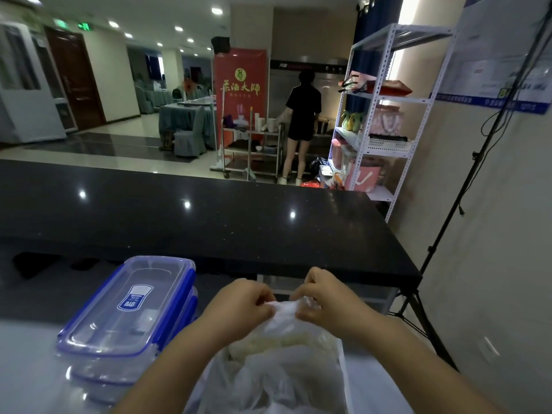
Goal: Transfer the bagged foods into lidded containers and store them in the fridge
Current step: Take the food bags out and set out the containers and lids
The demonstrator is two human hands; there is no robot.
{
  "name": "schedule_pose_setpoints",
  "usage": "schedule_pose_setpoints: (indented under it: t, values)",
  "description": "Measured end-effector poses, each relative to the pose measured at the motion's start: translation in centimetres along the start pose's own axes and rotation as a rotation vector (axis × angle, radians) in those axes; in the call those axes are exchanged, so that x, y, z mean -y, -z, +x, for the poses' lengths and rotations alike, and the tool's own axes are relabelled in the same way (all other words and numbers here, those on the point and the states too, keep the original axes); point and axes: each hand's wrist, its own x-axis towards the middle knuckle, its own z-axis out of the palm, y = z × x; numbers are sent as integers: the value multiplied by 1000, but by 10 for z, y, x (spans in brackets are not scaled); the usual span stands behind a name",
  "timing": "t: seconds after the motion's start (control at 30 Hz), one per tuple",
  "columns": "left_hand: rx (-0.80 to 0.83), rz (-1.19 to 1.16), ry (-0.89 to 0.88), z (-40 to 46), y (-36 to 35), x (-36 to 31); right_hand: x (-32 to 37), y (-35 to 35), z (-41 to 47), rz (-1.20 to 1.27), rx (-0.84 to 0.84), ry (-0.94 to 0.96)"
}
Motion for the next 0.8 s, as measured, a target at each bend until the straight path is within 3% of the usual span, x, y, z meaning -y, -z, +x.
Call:
schedule_pose_setpoints:
  t: [0.1,0.23,0.3,0.47,0.63,0.8]
  values:
    - [-187,-151,-28,-2,6,-1,1,4,0,31,-61,26]
    - [-595,-313,-6,0,19,9,-5,30,4,572,-347,-233]
    - [-698,-340,11,0,27,14,-9,36,3,807,-425,-366]
    - [-648,-350,22,5,43,8,-3,50,10,1170,-493,-385]
    - [-719,-322,10,17,66,7,-7,67,20,1120,-700,-363]
    - [-624,-182,107,32,57,23,-18,49,15,1024,-682,-522]
